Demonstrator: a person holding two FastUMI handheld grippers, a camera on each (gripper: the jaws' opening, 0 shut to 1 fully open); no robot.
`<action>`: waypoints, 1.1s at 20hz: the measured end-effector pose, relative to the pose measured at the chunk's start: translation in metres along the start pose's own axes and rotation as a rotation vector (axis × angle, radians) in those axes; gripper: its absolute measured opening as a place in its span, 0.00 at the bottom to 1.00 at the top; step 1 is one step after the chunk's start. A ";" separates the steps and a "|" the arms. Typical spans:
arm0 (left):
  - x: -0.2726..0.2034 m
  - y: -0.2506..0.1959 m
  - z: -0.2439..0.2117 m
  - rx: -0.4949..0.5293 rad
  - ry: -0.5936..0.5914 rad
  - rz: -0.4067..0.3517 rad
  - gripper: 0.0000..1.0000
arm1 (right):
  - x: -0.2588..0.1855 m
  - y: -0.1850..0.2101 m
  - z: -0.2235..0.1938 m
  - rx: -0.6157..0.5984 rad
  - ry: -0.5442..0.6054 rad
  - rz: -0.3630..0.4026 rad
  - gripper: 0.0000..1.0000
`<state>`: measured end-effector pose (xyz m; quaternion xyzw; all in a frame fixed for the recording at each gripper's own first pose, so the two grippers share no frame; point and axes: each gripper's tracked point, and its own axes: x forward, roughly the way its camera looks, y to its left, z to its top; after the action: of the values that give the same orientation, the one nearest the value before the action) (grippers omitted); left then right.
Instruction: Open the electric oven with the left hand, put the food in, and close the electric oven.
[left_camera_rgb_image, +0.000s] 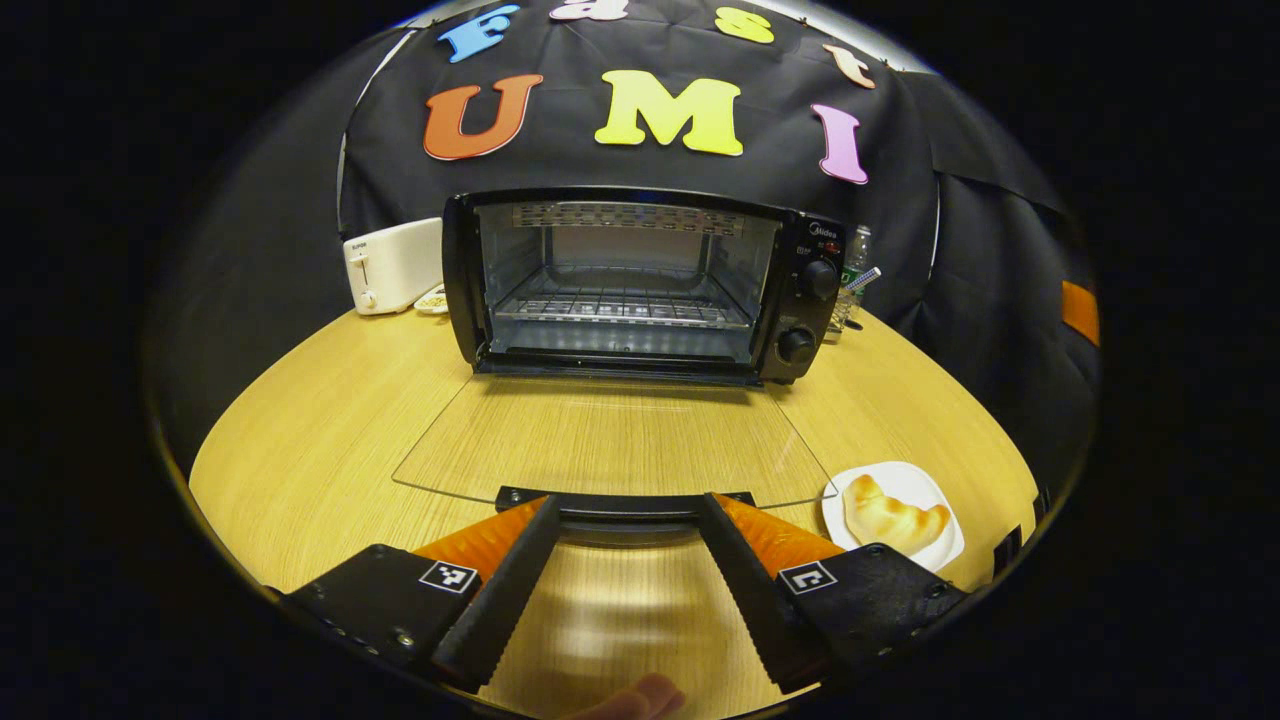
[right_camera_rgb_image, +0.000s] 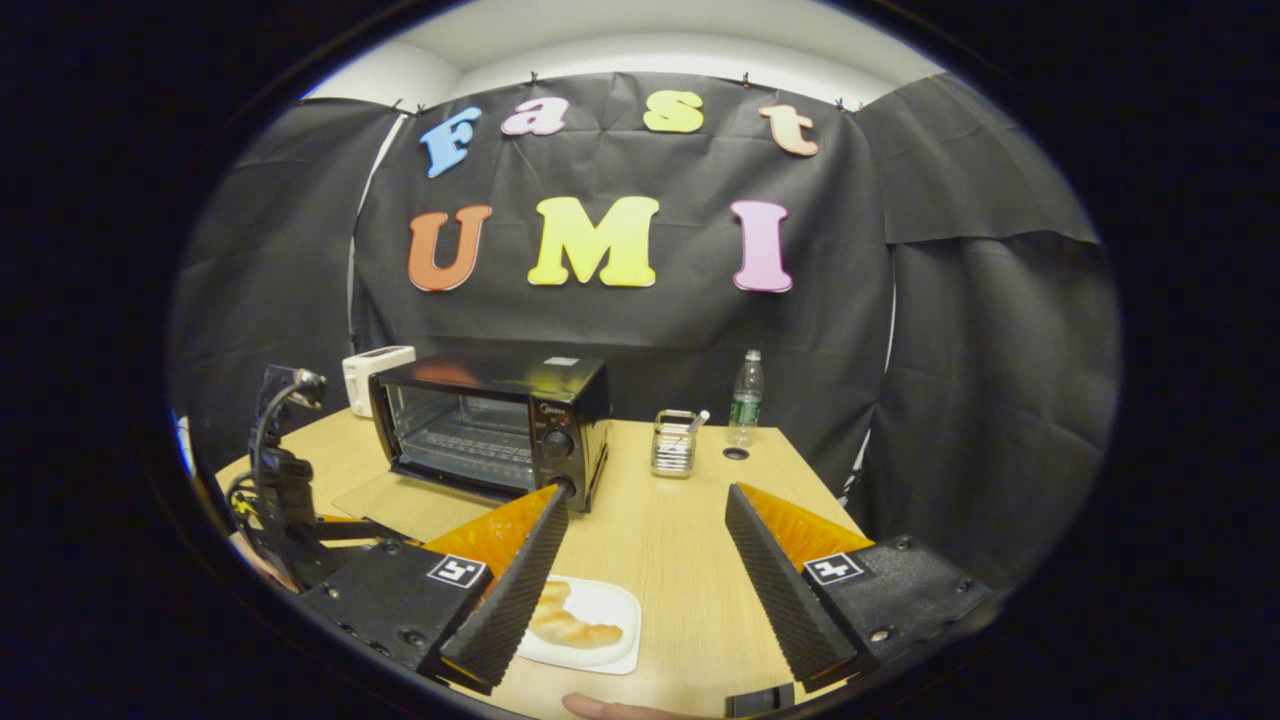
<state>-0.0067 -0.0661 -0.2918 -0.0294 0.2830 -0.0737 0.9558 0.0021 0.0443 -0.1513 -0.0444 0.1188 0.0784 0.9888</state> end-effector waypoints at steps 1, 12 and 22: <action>-0.005 0.004 0.006 -0.008 -0.024 0.000 0.94 | 0.002 0.001 -0.006 0.001 0.011 0.000 0.97; -0.105 0.058 0.122 -0.001 -0.345 0.100 0.93 | 0.044 0.043 -0.118 -0.024 0.298 0.082 0.97; -0.188 0.074 0.196 0.094 -0.562 0.142 0.93 | 0.062 0.085 -0.177 -0.112 0.457 0.150 0.86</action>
<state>-0.0469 0.0399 -0.0338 0.0156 0.0049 -0.0085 0.9998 0.0068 0.1182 -0.3433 -0.1069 0.3379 0.1459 0.9236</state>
